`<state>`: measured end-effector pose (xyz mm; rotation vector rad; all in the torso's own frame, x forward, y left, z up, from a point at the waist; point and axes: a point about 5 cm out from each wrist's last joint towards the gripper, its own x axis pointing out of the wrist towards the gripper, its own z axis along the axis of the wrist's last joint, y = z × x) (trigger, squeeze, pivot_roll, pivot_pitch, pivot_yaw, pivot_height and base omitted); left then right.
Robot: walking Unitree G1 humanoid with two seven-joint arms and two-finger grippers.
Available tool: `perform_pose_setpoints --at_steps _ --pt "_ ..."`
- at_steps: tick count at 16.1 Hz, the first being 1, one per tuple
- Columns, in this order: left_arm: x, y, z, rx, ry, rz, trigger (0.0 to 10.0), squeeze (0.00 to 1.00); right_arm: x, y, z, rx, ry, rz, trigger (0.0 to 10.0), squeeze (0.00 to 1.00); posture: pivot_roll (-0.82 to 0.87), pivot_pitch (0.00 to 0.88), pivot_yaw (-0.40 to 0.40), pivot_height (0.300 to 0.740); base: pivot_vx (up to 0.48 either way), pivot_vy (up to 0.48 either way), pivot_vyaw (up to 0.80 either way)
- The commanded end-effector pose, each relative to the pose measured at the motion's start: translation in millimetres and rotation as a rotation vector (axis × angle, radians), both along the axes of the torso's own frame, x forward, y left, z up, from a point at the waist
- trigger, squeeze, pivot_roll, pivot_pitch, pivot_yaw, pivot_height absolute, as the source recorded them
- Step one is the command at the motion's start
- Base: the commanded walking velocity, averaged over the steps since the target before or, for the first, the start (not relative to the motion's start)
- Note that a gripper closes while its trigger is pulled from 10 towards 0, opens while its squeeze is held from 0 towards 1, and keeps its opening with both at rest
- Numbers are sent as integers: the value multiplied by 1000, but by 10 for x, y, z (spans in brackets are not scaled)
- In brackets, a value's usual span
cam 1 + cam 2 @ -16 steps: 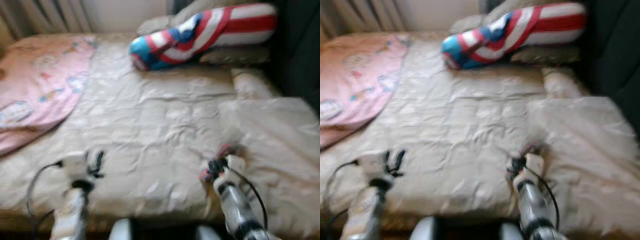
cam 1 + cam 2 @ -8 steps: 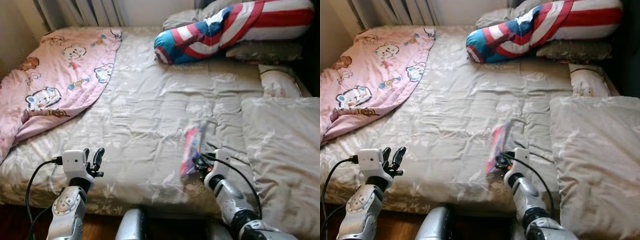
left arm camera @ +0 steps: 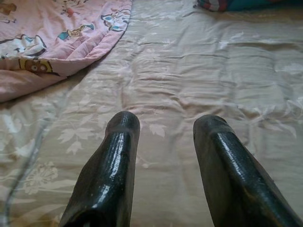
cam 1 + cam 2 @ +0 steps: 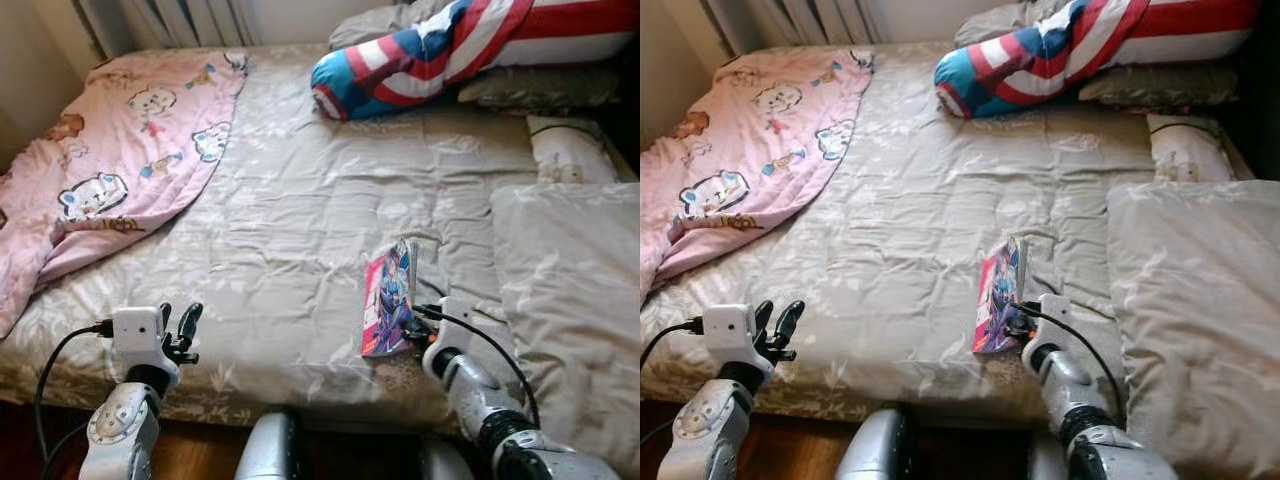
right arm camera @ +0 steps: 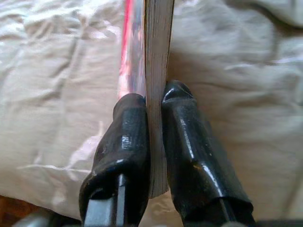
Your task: Clean up the room
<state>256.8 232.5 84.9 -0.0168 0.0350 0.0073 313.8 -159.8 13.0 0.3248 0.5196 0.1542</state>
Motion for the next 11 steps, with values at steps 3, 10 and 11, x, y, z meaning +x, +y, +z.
perform_pose_setpoints --at_steps 3,10,11 --pt "-92 57 -24 4 39 7 10000 0 -109 -40 -135 -66 94 0 10000 0 175 223 116 632 0 0 0" --pt "-173 51 -11 7 66 1 10000 0 -130 -200 -156 -145 134 -56 10000 0 190 257 127 632 0 0 0" --pt "-188 53 -8 7 68 1 10000 0 -123 -215 -147 -151 132 -63 10000 0 191 259 127 632 0 0 0"
